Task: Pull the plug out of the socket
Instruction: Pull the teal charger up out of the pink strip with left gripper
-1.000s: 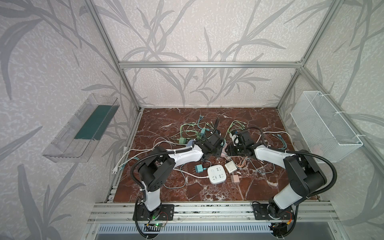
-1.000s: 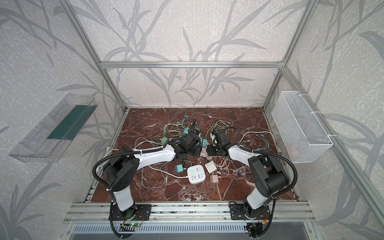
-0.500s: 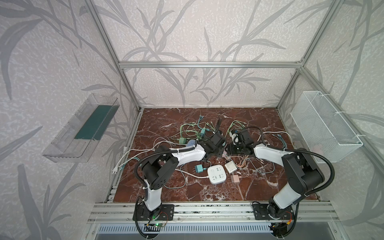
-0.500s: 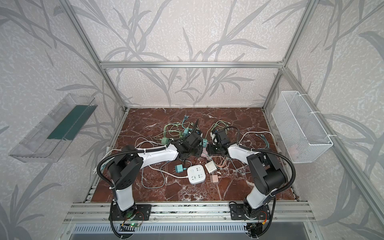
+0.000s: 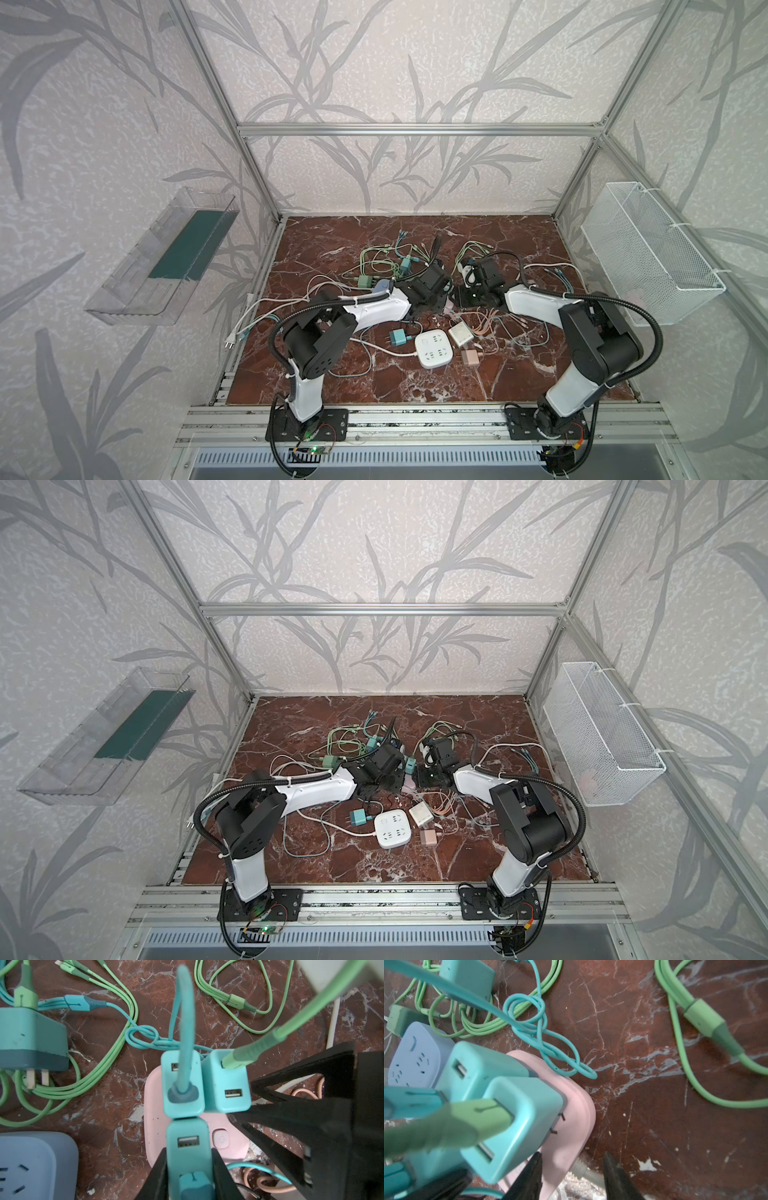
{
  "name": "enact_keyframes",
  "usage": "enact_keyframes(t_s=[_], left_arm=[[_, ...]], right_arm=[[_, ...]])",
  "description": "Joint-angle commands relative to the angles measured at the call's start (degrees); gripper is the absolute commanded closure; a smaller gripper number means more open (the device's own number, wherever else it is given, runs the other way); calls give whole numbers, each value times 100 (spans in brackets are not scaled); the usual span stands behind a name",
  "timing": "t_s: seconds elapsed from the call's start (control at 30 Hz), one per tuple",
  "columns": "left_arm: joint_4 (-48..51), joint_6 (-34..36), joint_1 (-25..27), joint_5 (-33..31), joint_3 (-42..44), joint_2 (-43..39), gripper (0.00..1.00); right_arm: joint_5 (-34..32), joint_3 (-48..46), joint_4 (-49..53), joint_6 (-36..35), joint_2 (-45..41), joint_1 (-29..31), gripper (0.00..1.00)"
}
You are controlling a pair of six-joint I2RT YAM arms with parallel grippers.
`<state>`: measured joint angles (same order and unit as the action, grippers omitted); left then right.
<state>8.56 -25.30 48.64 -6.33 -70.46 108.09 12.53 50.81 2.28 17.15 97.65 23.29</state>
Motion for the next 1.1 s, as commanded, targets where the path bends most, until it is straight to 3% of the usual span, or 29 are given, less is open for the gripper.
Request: enact_keyframes(t_s=[0.0,1.07], left_arm=[[-30,-145,-4,66,-229,106,73],[-441,-290,49,-88,-357,-179,76]], right_arm=[[-92,183,243,-162,156,-22,53],[-232,149,571,-579,404,-26,57]])
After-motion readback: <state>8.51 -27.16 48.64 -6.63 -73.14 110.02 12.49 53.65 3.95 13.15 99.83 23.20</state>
